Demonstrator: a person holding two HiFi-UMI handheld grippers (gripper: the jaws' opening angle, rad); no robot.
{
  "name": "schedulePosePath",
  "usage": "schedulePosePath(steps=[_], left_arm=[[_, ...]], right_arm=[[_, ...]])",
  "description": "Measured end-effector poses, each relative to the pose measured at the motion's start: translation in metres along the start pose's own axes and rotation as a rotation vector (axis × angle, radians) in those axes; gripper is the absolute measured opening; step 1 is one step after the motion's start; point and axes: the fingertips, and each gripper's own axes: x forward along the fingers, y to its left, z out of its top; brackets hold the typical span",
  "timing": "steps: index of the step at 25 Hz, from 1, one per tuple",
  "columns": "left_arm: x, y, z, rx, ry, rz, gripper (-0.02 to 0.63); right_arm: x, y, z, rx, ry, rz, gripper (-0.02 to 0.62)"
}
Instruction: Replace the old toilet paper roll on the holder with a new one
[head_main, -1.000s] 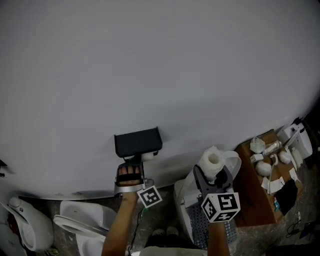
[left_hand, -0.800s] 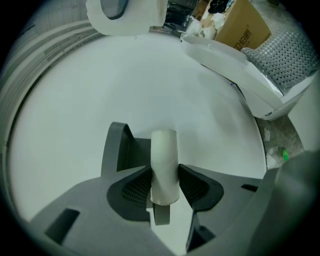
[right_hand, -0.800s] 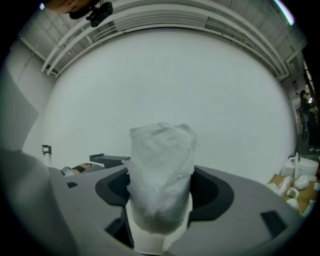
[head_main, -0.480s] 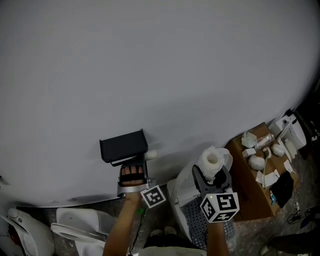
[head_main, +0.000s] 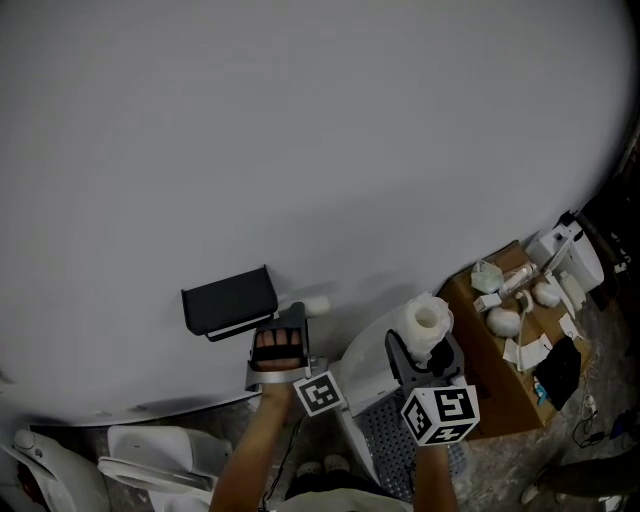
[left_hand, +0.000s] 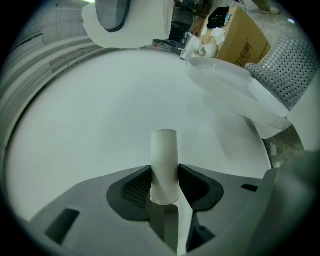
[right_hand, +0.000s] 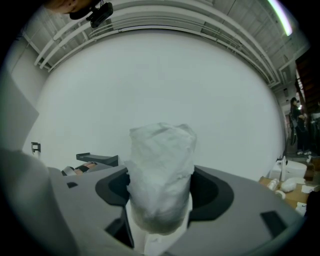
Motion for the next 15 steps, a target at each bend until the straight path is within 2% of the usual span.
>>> schedulePosePath(steps=[5, 11, 15], left_arm=[[-0.009, 0.007, 0.021, -0.063, -0.053, -0.007, 0.175], [-0.025, 0.018, 0.023, -0.287, -0.116, -0.059, 0.176], [-0.036, 0.012, 0.011, -0.434, -0.101, -0.133, 0.176]], right_arm=[[0.001, -0.008, 0.002, -0.014, 0.001, -0.007, 0.310], [0.010, -0.003, 0.008, -0.017, -0.010, 0.012, 0.310], [0.019, 0.010, 0.011, -0.010, -0.021, 0.049, 0.310]])
